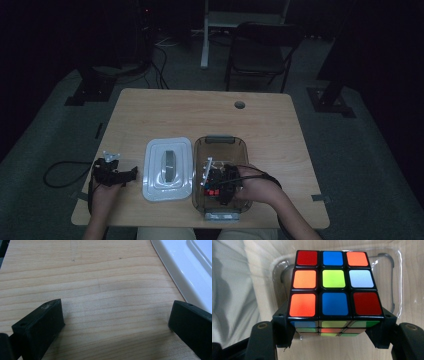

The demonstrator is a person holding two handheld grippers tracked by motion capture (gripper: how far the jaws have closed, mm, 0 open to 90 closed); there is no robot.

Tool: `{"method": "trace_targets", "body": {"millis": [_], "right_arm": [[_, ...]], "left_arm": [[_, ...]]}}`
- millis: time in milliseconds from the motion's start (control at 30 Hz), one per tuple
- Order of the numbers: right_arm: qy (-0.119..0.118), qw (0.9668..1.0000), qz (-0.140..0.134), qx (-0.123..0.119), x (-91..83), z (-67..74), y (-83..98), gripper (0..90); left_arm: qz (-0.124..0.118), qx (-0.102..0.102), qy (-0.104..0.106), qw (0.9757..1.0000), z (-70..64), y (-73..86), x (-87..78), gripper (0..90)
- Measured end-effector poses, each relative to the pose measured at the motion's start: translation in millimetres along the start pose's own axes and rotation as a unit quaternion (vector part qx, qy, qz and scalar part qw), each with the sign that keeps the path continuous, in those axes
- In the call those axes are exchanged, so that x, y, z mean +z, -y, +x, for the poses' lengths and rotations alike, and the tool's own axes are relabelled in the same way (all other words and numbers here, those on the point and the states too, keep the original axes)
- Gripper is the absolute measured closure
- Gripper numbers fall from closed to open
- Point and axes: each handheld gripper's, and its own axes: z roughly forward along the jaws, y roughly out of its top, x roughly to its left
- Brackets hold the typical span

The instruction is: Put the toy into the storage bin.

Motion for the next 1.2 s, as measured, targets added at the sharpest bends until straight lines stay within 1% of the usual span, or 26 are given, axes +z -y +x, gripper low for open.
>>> {"method": "trace_targets", "body": {"millis": [67,100,167,200,267,367,467,500,567,600,700,800,833,1200], "right_arm": [[0.001,1.0000,0.005,-0.004,1.2,0.4,-1.3,34.0],[-0.002,0.9998,0.017,-0.011,3.8,1.4,-3.5,34.0],[-0.007,0.9995,0.029,-0.012,6.3,1.5,-4.7,34.0],[-0.006,0.9993,0.034,-0.012,7.0,1.7,-5.1,34.0],[-0.002,0.9993,0.035,-0.012,7.4,1.4,-6.3,34.0],[-0.010,0.9991,0.038,-0.017,7.9,1.5,-8.5,34.0],[-0.004,0.9985,0.051,-0.020,11.3,0.8,-11.6,34.0],[-0.007,0.9985,0.051,-0.017,12.8,0.0,-12.3,34.0],[-0.013,0.9980,0.059,-0.018,15.7,-0.6,-13.4,34.0],[-0.016,0.9974,0.068,-0.019,17.6,-0.5,-14.2,34.0],[-0.017,0.9961,0.085,-0.020,20.7,-0.8,-15.1,33.9],[-0.022,0.9955,0.090,-0.020,21.4,-0.6,-15.3,33.9],[-0.021,0.9955,0.090,-0.024,21.4,0.1,-15.4,33.9],[-0.028,0.9946,0.096,-0.029,22.1,1.2,-17.8,33.2]], "left_arm": [[0.000,0.000,0.000,1.0000,0.0,0.0,0.0,0.6],[0.000,0.000,0.000,1.0000,0.0,0.0,0.0,0.6],[0.000,0.000,0.000,1.0000,0.0,0.0,0.0,0.6],[0.000,0.000,0.000,1.0000,0.0,0.0,0.0,0.6],[0.000,0.000,0.000,1.0000,0.0,0.0,0.0,0.6],[0.000,0.000,0.000,1.0000,0.0,0.0,0.0,0.6],[0.000,0.000,0.000,1.0000,0.0,0.0,0.0,0.6],[0.000,0.000,0.000,1.0000,0.0,0.0,0.0,0.6],[0.000,0.000,0.000,1.0000,0.0,0.0,0.0,0.6],[0.000,0.000,0.000,1.0000,0.0,0.0,0.0,0.6],[0.000,0.001,0.000,1.0000,0.0,0.0,0.0,0.6],[0.000,0.001,0.001,1.0000,0.1,0.0,-0.1,0.6],[0.000,0.002,0.001,1.0000,0.1,0.0,-0.1,0.6],[0.000,0.002,0.001,1.0000,0.1,0.1,-0.1,0.6]]}}
